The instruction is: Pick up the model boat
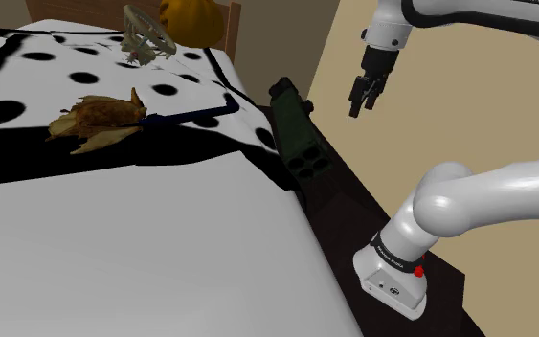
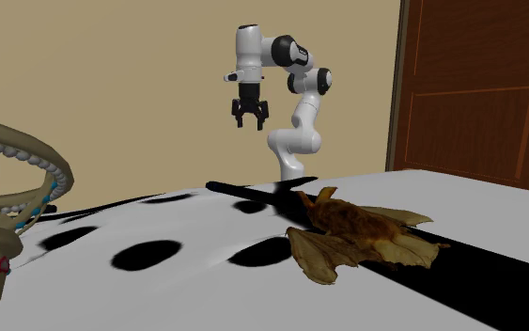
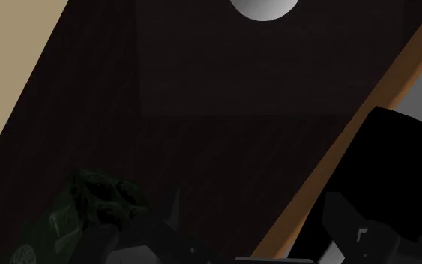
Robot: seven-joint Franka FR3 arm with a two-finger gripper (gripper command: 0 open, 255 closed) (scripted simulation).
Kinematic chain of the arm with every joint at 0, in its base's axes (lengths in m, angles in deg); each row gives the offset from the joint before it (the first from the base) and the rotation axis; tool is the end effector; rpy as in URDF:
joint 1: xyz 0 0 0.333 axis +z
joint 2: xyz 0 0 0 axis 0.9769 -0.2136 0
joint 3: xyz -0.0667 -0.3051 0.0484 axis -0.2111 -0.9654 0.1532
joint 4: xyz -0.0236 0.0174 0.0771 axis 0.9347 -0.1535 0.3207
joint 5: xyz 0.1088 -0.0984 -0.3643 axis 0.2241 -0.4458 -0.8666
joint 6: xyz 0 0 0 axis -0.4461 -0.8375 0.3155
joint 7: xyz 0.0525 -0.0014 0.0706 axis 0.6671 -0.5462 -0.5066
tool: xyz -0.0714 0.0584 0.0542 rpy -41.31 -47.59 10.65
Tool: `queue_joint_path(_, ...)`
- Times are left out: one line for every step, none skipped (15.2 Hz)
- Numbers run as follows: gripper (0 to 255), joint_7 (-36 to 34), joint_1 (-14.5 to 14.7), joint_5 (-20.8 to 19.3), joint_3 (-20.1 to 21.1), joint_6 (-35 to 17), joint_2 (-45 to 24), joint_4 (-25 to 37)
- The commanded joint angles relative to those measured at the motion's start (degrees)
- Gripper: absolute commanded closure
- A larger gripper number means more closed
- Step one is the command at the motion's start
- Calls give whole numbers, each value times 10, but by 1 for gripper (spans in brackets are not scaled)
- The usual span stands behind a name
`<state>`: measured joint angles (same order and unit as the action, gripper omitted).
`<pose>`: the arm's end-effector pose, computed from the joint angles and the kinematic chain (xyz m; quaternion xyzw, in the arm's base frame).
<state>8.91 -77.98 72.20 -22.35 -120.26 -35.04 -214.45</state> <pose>0.2914 -0.0370 0.5590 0.9973 -0.0286 -0.0553 0.0388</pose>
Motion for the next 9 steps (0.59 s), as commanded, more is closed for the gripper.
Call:
queue_joint_path(0,0,0,0,0,0,0,0)
queue_joint_path(0,-19,1,10,8,-14,-15,2)
queue_joint_path(0,-38,1,19,17,-27,-30,6)
queue_joint_path(0,-57,1,27,25,-41,-46,10)
queue_joint_path(0,-76,1,35,33,-54,-62,15)
queue_joint_path(0,-94,1,43,41,-67,-79,20)
queue_joint_path(0,-111,1,49,49,-80,-97,27)
queue_joint_path(0,-129,1,56,56,-93,-115,35)
queue_joint_path(0,-147,0,61,63,-105,-133,43)
